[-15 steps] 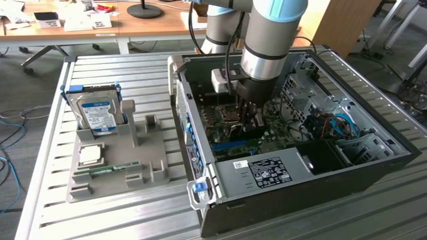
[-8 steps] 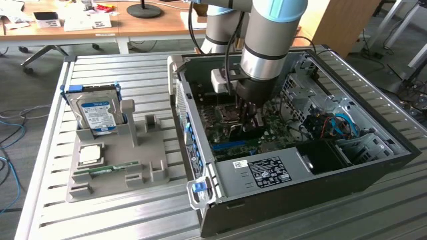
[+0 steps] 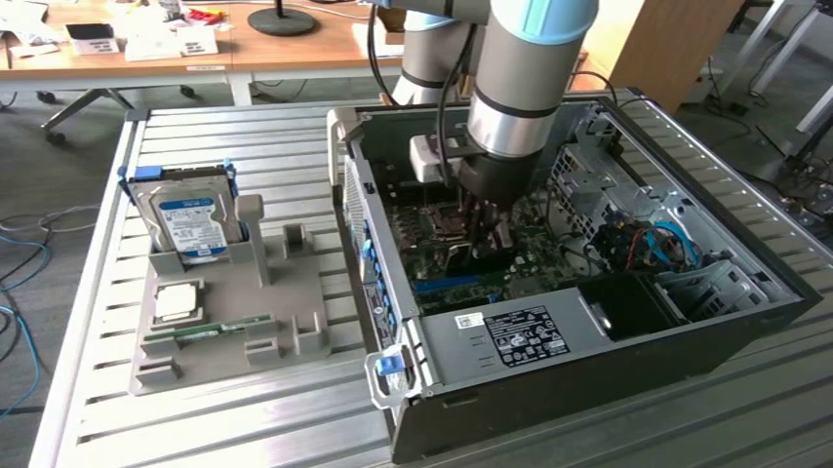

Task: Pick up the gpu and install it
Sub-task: 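Insert the gpu into the slot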

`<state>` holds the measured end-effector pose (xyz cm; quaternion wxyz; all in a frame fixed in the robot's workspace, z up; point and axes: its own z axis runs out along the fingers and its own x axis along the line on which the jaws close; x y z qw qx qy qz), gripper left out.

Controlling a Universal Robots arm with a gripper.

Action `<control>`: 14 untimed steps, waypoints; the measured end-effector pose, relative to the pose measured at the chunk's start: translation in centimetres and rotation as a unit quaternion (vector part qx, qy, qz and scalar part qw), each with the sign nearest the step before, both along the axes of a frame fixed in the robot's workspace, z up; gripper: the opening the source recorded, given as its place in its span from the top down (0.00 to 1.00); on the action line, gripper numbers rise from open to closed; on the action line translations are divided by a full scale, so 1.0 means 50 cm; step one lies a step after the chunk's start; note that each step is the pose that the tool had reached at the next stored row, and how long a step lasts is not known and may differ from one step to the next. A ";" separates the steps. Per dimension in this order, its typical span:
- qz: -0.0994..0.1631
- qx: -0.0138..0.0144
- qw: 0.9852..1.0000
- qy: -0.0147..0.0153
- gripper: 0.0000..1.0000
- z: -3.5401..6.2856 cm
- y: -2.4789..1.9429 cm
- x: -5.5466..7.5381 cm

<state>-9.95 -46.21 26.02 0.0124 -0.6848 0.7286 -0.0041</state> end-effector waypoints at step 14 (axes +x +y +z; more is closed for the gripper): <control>0.000 0.000 1.000 0.000 0.73 -0.004 -0.0020 -0.010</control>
